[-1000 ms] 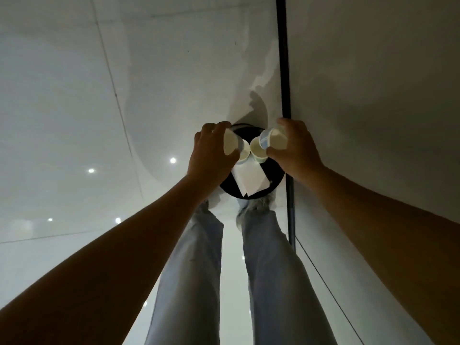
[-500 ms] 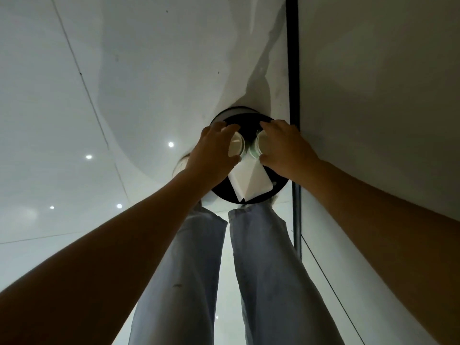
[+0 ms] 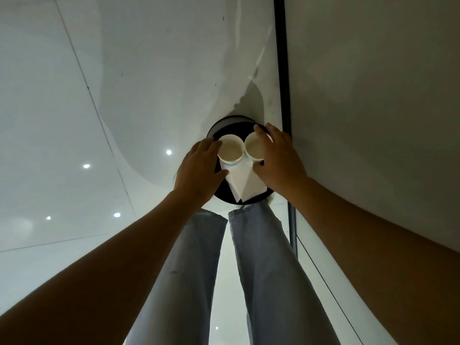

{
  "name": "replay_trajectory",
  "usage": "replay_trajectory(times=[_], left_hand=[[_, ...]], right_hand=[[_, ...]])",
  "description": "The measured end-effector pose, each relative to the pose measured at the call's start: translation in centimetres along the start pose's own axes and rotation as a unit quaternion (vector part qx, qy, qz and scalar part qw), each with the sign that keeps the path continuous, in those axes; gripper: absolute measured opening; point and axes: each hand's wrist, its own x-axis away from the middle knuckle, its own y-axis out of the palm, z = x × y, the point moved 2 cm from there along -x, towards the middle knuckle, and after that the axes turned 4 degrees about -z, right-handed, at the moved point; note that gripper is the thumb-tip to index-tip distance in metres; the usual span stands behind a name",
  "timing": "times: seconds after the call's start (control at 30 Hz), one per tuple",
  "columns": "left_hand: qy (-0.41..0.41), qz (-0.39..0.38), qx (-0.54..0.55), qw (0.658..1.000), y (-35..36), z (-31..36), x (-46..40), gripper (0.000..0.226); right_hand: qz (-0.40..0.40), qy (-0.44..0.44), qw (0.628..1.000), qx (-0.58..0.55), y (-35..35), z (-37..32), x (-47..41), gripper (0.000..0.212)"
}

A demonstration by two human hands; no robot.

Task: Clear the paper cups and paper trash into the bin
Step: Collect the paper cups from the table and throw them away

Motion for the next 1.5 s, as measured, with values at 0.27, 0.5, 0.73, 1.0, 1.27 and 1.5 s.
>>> replay_trajectory(times=[0.27, 0.5, 0.73, 1.0, 1.27, 1.5], left_hand=[[0.018, -0.007, -0.123, 0.992, -10.8, 2.1, 10.0, 0.062], [-0.002, 0.091, -0.154, 0.984, -20.4, 4.0, 23.4, 0.058], [-0.15, 0.245, -0.034, 0.957, -21.3, 2.0, 40.1, 0.056], [-0.344, 0.327, 0.117, 0.872, -12.4, -2.8, 60.4, 0.054], [-0.481, 0.404, 0.236, 0.741, 0.3, -9.8, 79.1, 0.053], [-0.564, 0.396, 0.309, 0.656, 14.6, -15.4, 95.0, 0.053]], right_hand=[[0.043, -0.012, 0.999, 0.012, -8.2, -8.6, 8.1, 0.072], [0.067, -0.092, 0.989, 0.091, -15.6, -19.7, 18.0, 0.066], [0.019, -0.279, 0.925, 0.258, -14.8, -30.6, 29.0, 0.067], [-0.035, -0.453, 0.81, 0.371, -6.1, -41.5, 43.9, 0.063], [-0.07, -0.588, 0.653, 0.473, 10.7, -51.1, 59.2, 0.064], [-0.119, -0.643, 0.556, 0.512, 29.0, -55.2, 72.3, 0.063]])
